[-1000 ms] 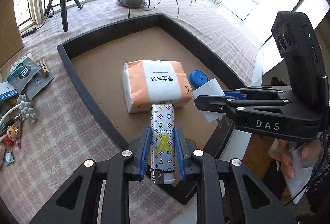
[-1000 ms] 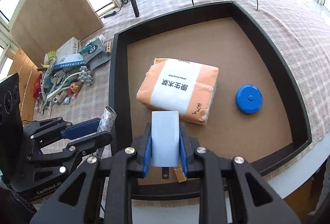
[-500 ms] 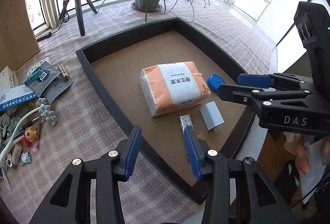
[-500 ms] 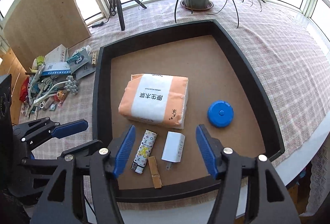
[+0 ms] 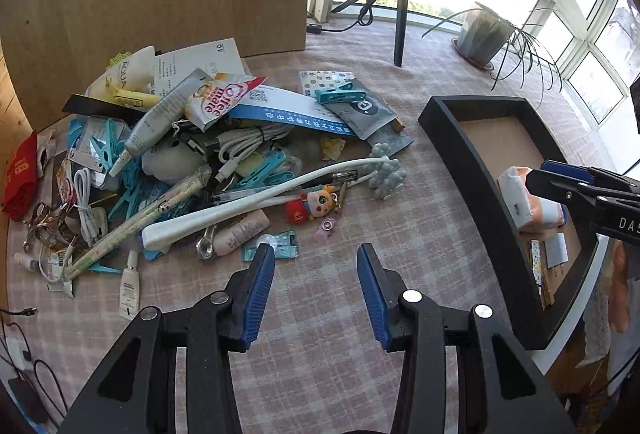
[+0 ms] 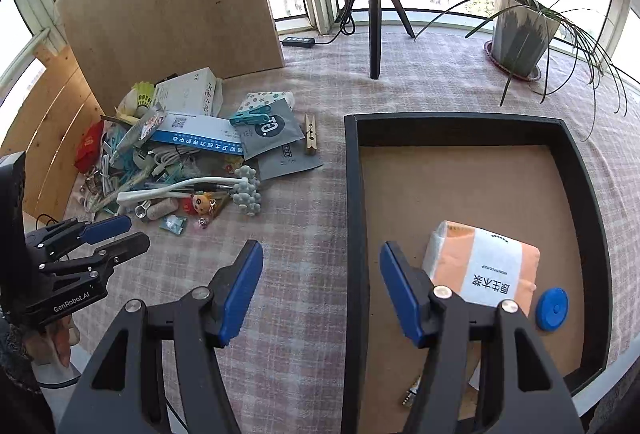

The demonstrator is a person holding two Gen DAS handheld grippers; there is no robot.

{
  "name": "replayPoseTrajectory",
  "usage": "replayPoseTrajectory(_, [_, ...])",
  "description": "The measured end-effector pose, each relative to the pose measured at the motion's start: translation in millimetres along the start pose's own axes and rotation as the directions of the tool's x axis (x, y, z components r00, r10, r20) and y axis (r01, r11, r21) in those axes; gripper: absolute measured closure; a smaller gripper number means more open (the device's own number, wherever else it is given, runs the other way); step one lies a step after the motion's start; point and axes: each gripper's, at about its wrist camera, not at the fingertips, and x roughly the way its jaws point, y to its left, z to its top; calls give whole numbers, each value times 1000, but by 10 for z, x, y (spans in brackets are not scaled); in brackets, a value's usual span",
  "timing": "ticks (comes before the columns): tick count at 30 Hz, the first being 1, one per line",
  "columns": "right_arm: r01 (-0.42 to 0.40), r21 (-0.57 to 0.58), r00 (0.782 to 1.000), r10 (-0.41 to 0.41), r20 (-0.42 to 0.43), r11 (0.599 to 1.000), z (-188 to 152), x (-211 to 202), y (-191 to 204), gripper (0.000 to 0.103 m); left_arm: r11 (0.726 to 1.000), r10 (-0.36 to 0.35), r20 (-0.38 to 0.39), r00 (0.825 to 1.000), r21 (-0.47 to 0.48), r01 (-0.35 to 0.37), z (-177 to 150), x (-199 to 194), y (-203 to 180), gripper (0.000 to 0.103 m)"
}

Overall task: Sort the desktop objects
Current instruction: 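Move both grippers back toward the pile, then grasp the grey bead end of the white flexible holder with the right gripper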

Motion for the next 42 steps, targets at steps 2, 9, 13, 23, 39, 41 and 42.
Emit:
replayPoseTrajectory(2, [-20,-13,1000,20,-13,1000,104,154,156,43,999,26,-4,1000,-31,-26,-15,11,257,62])
replayPoseTrajectory(9, [-40,-99,996,32,-79,994,387,691,635,43,993,81,-35,996,-86,-84,-11,129,848,62])
replayPoseTrajectory(13, [-53,-124,993,39,-113,991,520,933,804,43,992,79,-45,996,-97,-83,48,206,1002,62])
replayPoseTrajectory(23, [-104,-118,979,80,-190,988,748,1364,967,43,995,59,-56,997,-80,-63,281,429,1069,62])
replayPoseTrajectory(39, [-133,-135,957,92,-275,982,536,1454,953,43,999,-43,-101,994,-24,41,115,586,765,46])
replayPoseTrajectory(41, [-127,-144,956,82,-283,981,450,1435,945,43,998,-55,-100,993,-20,54,50,542,724,45])
replayPoseTrajectory(42, [-136,-136,952,91,-293,981,404,1428,928,43,998,-67,-101,993,-21,65,17,515,703,45])
